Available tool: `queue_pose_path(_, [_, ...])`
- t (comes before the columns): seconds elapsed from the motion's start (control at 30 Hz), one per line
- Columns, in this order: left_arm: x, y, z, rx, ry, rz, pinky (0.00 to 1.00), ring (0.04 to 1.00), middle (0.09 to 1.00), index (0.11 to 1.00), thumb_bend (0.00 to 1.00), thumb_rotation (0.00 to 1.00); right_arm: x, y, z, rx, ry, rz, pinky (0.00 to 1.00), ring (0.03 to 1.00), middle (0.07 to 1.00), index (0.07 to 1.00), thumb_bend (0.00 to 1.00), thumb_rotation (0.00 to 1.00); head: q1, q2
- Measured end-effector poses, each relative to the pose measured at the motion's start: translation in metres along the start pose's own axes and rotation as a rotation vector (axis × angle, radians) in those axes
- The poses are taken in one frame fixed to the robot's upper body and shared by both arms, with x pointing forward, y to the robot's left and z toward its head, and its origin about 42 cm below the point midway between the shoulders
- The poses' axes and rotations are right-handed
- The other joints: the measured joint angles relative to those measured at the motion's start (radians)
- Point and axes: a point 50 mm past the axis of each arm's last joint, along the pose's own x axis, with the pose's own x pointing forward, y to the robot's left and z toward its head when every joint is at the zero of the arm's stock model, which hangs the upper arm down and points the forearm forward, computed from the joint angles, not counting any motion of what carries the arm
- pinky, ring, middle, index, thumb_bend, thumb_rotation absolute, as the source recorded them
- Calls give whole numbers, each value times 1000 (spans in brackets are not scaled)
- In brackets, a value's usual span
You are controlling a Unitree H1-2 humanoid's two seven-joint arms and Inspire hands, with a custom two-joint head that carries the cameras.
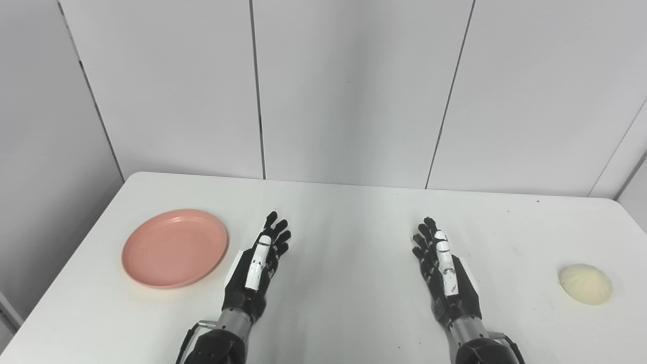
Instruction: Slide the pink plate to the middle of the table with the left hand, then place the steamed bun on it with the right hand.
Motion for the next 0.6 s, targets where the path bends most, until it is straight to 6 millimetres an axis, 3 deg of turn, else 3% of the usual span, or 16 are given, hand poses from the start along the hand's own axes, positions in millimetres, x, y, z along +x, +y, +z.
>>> queue_pose_path(0.6, [0,0,0,2,0,-4,974,959,973,985,423,1000,-1,0,0,0,-2,-1,1000,1000,1000,1000,303,1000,2,5])
